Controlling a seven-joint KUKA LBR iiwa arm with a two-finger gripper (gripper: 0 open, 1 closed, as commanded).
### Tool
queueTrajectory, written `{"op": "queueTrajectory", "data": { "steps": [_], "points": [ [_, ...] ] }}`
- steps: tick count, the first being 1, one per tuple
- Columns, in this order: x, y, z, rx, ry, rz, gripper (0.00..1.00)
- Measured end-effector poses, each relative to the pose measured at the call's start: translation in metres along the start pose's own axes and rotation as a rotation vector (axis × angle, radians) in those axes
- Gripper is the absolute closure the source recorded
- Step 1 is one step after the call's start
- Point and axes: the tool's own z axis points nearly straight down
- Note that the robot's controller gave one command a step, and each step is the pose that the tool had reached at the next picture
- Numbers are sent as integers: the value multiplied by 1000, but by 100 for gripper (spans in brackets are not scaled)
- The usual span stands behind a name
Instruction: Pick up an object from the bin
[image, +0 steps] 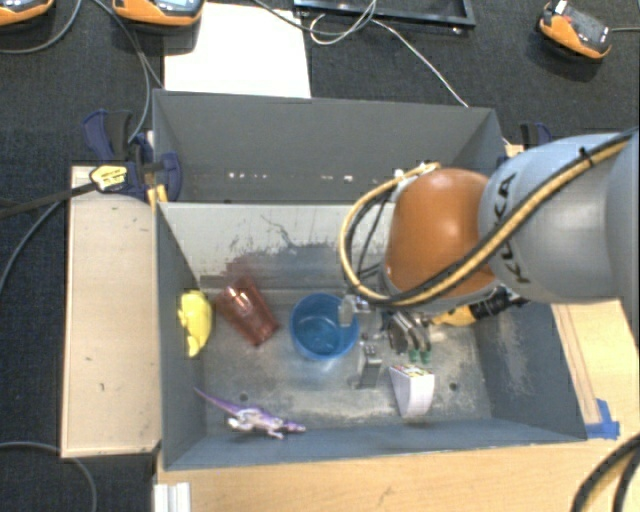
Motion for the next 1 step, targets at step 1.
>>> {"op": "queueTrajectory", "data": {
  "steps": [1],
  "points": [
    [-13, 28, -2, 1, -2, -58, 0]
  ]
}}
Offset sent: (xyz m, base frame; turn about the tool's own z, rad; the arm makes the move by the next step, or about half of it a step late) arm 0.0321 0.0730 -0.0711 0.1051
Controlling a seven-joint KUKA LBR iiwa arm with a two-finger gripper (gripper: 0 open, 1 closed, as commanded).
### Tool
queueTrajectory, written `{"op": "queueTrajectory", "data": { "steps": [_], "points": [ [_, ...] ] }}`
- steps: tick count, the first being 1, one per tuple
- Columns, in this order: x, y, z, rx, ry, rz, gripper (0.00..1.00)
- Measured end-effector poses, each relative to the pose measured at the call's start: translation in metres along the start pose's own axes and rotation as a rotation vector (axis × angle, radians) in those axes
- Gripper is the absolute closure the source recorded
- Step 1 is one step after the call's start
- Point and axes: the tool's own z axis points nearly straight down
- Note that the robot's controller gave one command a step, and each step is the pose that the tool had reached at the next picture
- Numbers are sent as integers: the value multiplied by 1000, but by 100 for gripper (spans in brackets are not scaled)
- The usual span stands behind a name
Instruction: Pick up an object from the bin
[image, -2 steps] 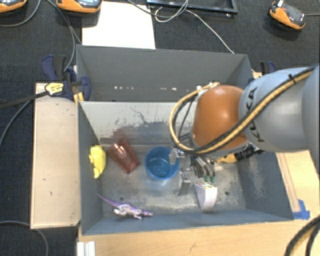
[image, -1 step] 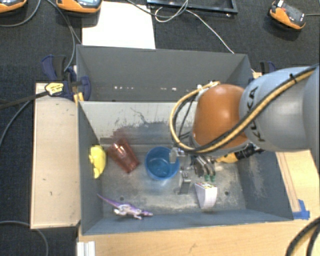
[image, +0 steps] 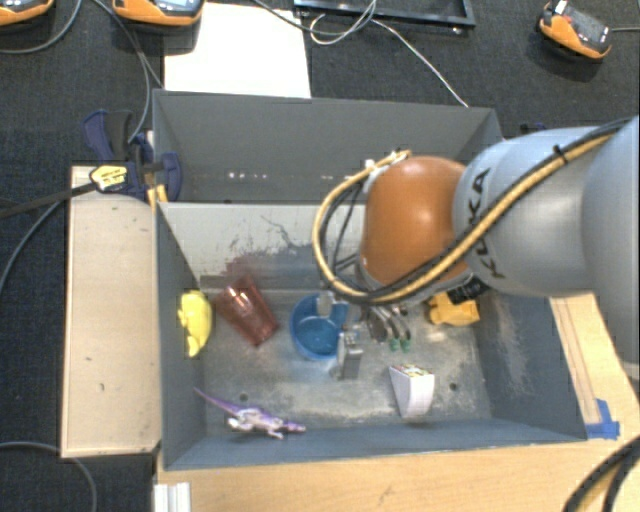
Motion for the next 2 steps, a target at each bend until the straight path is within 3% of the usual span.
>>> {"op": "queueTrajectory", "data": {
  "steps": [1, 2],
  "points": [
    [-14, 25, 36, -3, -5, 59, 0],
    [-20, 40, 73, 0, 0, 34, 100]
  ]
}}
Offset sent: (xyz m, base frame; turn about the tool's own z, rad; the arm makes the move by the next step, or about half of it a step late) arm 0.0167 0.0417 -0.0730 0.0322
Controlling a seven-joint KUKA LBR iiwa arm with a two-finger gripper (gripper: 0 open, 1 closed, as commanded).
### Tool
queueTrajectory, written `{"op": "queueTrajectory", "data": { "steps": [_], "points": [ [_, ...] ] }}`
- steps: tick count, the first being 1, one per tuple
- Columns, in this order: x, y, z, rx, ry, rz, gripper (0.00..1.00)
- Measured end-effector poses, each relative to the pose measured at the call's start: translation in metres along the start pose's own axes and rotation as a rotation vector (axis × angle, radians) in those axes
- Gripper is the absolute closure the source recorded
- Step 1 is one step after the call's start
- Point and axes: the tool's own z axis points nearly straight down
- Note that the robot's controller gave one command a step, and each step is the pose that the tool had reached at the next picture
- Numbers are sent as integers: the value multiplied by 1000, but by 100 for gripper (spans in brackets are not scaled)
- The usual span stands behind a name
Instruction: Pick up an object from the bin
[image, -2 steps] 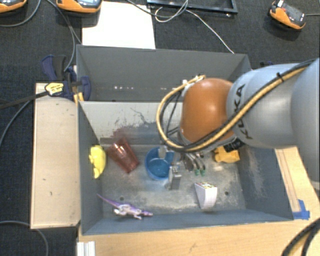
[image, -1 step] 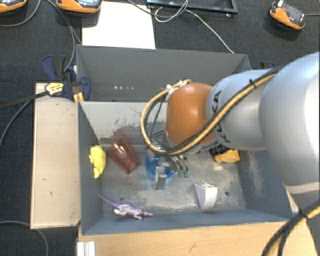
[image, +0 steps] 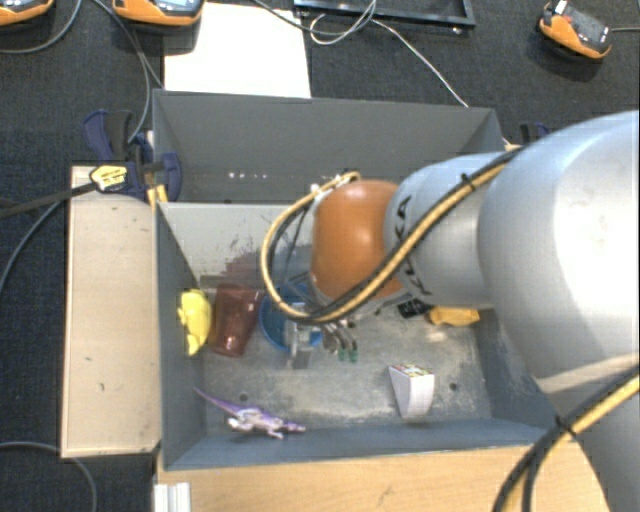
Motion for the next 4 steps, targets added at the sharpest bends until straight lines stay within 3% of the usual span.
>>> {"op": "queueTrajectory", "data": {
  "steps": [4],
  "points": [
    [0, 0, 0, 0, 0, 9, 100]
  ]
}}
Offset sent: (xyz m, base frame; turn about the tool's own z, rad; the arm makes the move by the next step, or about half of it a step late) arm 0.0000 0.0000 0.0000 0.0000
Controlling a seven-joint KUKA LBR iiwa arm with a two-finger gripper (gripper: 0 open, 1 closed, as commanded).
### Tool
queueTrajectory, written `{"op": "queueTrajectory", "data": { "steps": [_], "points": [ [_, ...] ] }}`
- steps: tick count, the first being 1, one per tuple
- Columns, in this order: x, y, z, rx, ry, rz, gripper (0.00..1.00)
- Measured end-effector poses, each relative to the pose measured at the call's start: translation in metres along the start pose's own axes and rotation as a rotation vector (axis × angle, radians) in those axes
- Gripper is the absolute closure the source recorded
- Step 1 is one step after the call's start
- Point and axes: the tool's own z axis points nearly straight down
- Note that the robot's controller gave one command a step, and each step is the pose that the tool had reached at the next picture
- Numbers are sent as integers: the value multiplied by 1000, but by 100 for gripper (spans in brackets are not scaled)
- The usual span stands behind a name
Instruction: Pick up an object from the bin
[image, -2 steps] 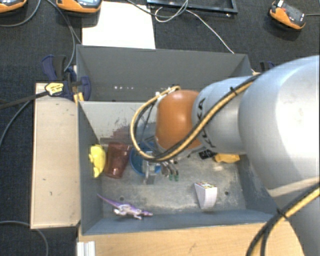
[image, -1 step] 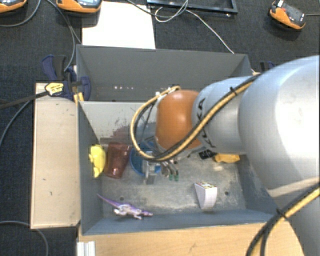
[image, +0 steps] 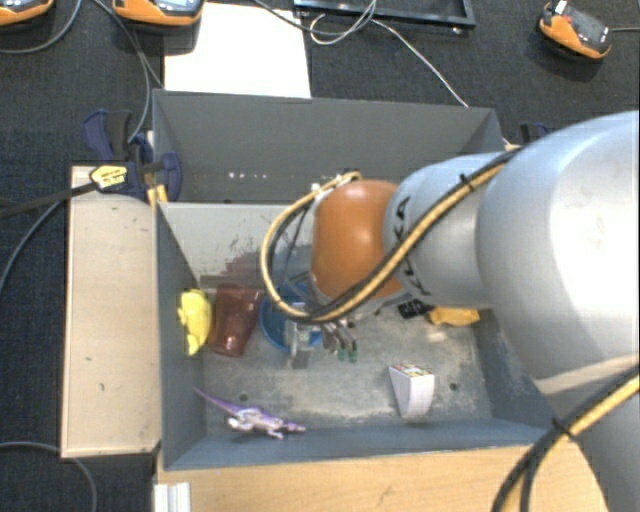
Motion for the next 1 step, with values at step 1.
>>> {"op": "queueTrajectory", "data": {
  "steps": [1],
  "points": [
    [0, 0, 0, 0, 0, 1, 100]
  ]
}}
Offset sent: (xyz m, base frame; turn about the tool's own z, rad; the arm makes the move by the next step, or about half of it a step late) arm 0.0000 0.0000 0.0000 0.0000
